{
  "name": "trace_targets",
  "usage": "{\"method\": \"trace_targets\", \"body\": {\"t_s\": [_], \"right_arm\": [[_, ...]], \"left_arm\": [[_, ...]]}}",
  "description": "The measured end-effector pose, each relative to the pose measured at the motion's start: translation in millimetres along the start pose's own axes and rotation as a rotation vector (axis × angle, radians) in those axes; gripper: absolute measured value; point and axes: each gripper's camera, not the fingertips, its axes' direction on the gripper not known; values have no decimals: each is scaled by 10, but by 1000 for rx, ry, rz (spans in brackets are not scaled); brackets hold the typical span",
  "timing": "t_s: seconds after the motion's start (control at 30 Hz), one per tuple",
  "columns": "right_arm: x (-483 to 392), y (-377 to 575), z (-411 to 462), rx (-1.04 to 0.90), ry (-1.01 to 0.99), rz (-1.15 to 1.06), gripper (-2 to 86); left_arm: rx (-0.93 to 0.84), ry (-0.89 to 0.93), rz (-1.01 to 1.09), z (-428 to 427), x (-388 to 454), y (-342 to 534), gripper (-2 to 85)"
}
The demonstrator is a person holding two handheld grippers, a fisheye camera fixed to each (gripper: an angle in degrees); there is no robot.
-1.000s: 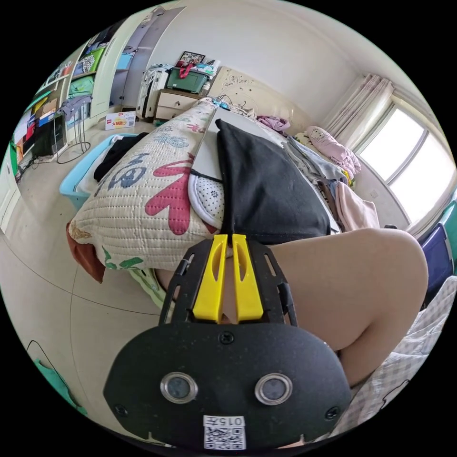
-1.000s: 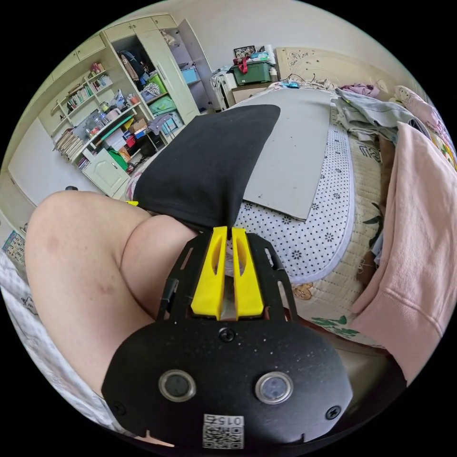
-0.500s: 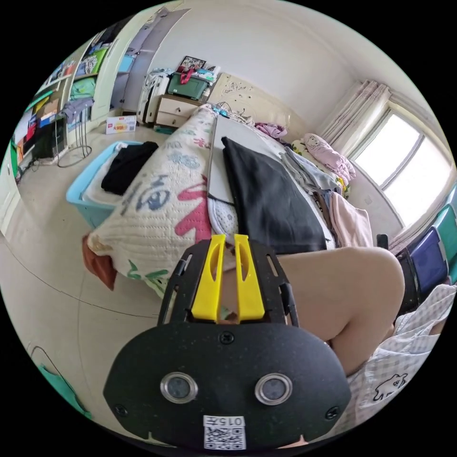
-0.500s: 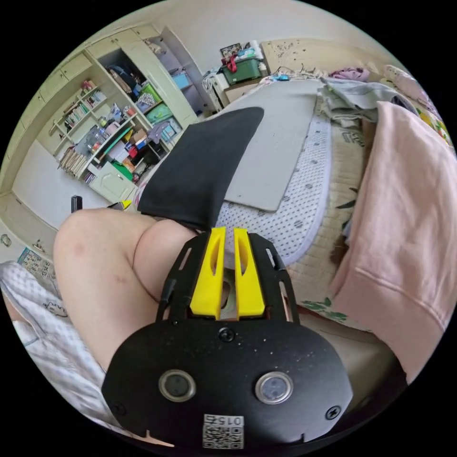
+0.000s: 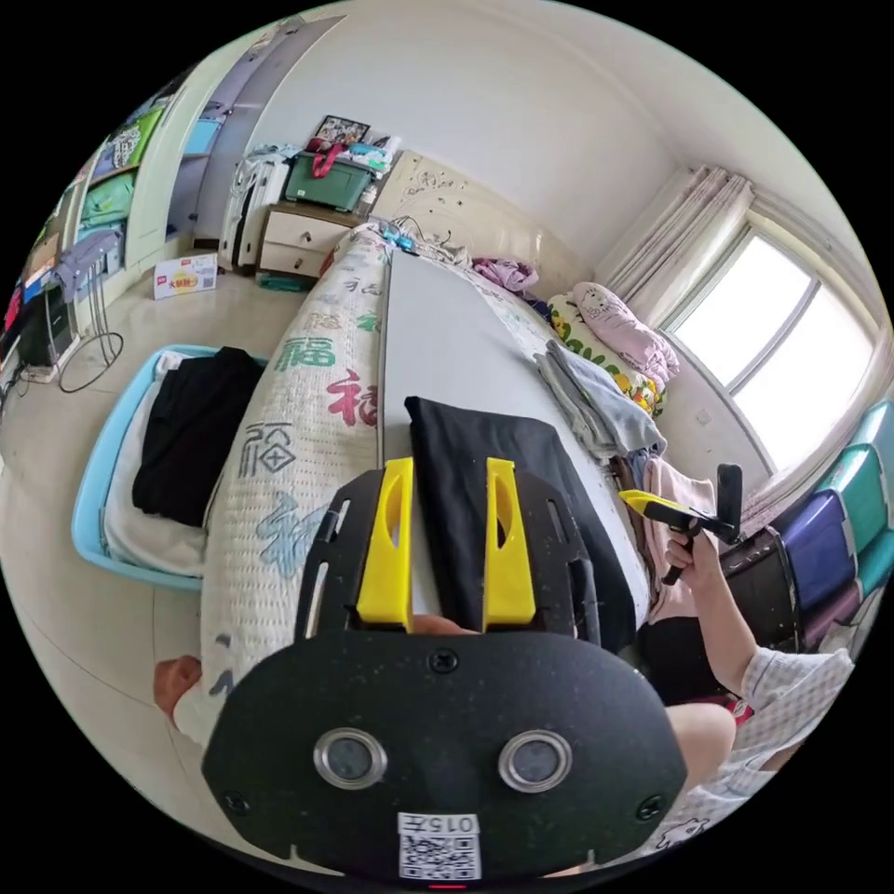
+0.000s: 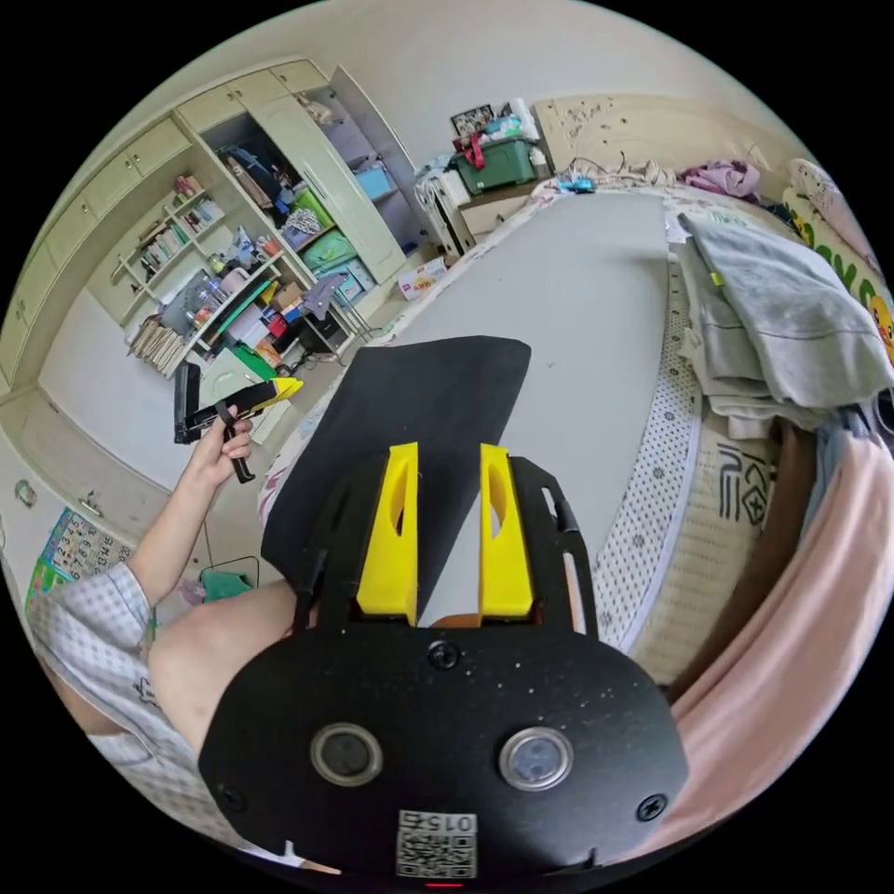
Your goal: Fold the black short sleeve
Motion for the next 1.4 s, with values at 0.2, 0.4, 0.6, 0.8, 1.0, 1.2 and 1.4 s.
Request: {"method": "trace_targets", "body": {"t_s": [0.2, 0.4, 0.6, 0.8, 1.0, 1.2, 1.4], "right_arm": [[123, -544, 596, -129, 92, -5, 94], [140, -714, 754, -172, 114, -97, 43], [334, -852, 757, -169, 15, -34, 55], [790, -1029, 547, -44, -128, 109, 96], [810, -1428, 890, -140, -137, 107, 73], [476, -1814, 1194, -172, -102, 33, 61], [124, -2141, 1494, -222, -152, -14, 64]], "left_arm": [[-139, 22, -8, 751, -236, -404, 50], [-201, -24, 65, 1038, -383, -601, -4], [-236, -46, 110, 1244, -547, -616, 12], [-184, 106, -1, 1209, -1043, -662, 110], [-132, 279, -142, 1301, -1585, -671, 146], [-134, 487, -213, 1511, -1960, -663, 147], [-121, 538, -236, 1604, -2089, -617, 118]]}}
